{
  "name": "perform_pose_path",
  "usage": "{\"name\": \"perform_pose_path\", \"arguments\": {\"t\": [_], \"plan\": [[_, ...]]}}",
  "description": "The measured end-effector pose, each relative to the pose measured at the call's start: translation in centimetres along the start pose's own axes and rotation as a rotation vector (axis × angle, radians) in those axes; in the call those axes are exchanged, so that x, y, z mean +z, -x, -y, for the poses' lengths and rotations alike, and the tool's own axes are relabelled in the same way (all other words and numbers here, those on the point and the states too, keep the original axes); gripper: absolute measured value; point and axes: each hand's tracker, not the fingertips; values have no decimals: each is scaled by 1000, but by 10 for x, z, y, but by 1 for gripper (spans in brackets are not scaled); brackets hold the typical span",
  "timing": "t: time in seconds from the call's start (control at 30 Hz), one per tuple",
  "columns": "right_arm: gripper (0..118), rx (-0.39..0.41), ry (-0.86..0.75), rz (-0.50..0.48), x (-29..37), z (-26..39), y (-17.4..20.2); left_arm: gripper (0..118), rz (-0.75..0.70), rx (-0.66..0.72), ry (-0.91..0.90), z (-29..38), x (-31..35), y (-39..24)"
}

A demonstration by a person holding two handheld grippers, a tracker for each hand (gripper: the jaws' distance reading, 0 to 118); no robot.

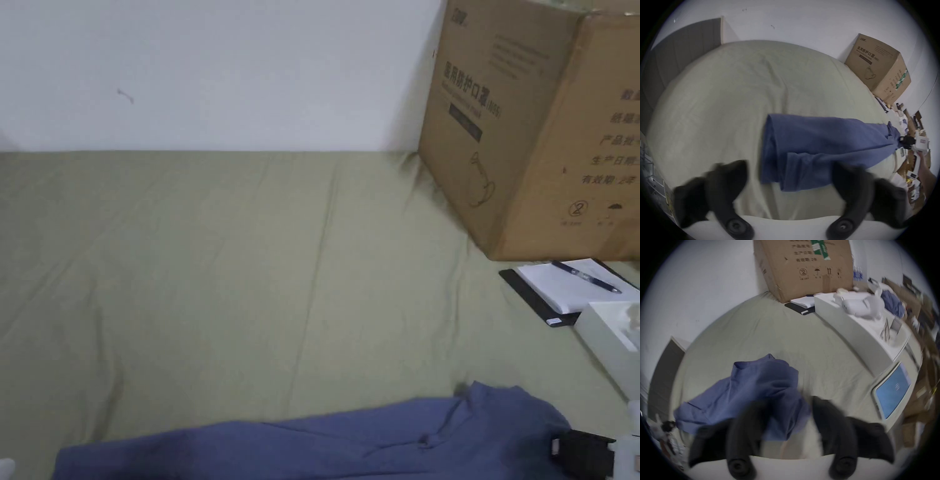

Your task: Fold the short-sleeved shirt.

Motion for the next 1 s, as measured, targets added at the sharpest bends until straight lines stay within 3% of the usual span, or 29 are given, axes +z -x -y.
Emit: {"name": "perform_pose_path", "arguments": {"t": [0.03,0.07,0.27,0.3,0.37,0.4,0.43,0.47,0.5,0.53,0.57,0.6,0.77,0.9,1.0], "plan": [[111,16,-1,7,6,-1,1,118,-14,-9,-46,-3,12,-1],[115,10,-12,-6,18,-2,4,118,-3,-13,-89,-8,23,-3],[114,21,-333,-198,122,-3,55,113,166,63,-309,-30,109,-33],[112,44,-399,-234,144,-1,69,102,223,70,-362,-31,124,-41],[98,79,-573,-316,179,9,94,65,215,76,-555,-24,152,-58],[71,91,-697,-335,195,18,106,35,155,63,-671,-19,165,-69],[47,100,-818,-318,205,27,117,15,72,30,-791,-12,175,-80],[31,112,-888,-277,211,33,128,6,19,-6,-879,-7,179,-87],[23,133,-938,-223,218,39,139,3,-33,-45,-941,-2,183,-92],[23,143,-960,-228,220,42,145,3,-73,-65,-962,0,187,-96],[6,143,-981,-254,220,44,148,1,-79,-72,-992,3,191,-98],[2,145,-985,-272,218,44,152,0,-38,-76,-1010,5,195,-99],[1,177,-1042,-218,222,46,166,0,-82,-114,-1039,10,202,-106],[0,262,-1035,-232,220,38,170,0,-123,-88,-1039,0,211,-95],[0,272,-961,-263,216,31,168,0,-87,-140,-856,-30,202,-60]]}}
